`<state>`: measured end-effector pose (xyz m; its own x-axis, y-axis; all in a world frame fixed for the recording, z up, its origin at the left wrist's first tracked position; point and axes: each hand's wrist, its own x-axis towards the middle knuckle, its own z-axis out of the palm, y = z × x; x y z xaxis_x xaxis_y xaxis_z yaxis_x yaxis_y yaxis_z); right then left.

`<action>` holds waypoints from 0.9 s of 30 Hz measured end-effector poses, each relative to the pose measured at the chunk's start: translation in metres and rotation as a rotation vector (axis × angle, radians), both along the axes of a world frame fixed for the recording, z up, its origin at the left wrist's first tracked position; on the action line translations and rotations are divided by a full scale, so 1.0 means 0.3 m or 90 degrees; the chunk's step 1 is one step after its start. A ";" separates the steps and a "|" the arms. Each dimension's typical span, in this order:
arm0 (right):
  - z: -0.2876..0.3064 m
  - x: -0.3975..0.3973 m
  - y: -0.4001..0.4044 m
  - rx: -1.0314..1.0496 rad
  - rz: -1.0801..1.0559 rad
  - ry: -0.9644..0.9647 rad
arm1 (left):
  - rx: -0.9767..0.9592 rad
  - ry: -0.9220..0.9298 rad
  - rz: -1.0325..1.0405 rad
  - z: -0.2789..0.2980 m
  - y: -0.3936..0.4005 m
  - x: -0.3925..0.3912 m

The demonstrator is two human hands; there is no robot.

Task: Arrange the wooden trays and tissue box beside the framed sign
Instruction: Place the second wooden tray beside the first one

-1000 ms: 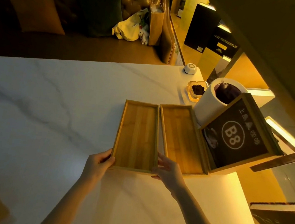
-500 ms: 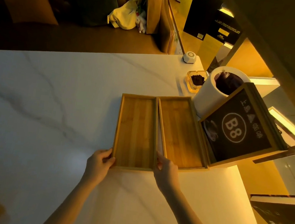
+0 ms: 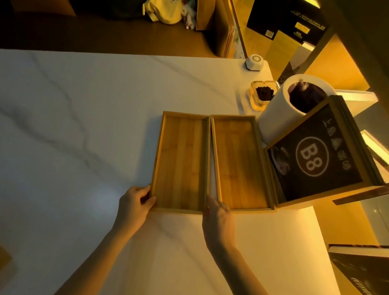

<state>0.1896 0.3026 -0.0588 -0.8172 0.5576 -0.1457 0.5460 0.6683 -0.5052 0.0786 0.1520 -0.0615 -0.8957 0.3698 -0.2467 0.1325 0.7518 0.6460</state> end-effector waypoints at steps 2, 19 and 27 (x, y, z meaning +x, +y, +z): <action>-0.006 0.034 -0.016 0.074 0.035 0.022 | 0.001 0.017 -0.006 0.001 -0.007 0.011; -0.104 0.183 -0.019 0.245 0.124 -0.159 | 0.077 -0.012 0.044 -0.006 0.013 0.101; -0.088 0.194 -0.004 0.220 0.101 -0.158 | 0.082 -0.009 0.047 -0.011 0.031 0.119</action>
